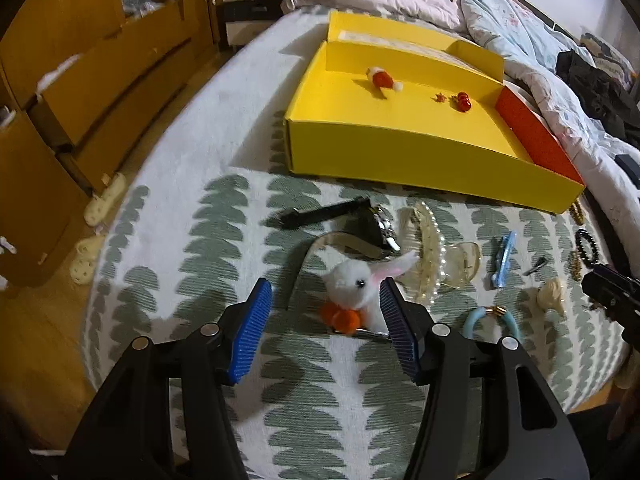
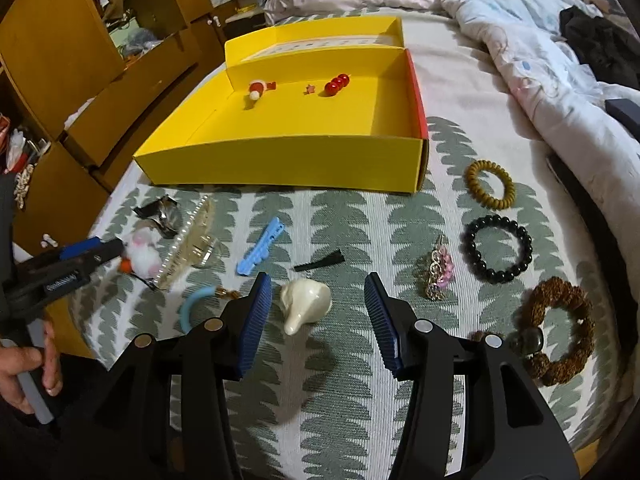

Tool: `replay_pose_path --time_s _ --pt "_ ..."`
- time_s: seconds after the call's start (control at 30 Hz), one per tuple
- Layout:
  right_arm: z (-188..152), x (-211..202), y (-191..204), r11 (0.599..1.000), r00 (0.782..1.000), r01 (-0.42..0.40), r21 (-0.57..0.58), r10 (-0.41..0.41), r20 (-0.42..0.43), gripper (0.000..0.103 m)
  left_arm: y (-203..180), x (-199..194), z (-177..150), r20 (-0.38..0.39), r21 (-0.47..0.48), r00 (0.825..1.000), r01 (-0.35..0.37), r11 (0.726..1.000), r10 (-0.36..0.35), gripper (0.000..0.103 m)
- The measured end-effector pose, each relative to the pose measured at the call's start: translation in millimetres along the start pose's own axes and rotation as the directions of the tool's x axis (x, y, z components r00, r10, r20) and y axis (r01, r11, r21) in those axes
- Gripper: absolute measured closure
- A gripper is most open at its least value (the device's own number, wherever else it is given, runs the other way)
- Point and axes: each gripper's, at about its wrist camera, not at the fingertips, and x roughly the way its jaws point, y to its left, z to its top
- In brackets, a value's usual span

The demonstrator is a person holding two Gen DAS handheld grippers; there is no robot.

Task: Organize jewelry
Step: 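Move the left gripper to the white rabbit plush while the right gripper approaches the white shell ornament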

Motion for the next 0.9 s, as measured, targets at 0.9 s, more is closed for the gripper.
replay_pose_path --time_s 0.9 --pt "-17 31 4 0.997 0.999 0.028 -0.074 -0.026 0.037 0.051 -18 24 -9 -0.044 0.054 0.997 0.069 0.996 -0.066 0.046"
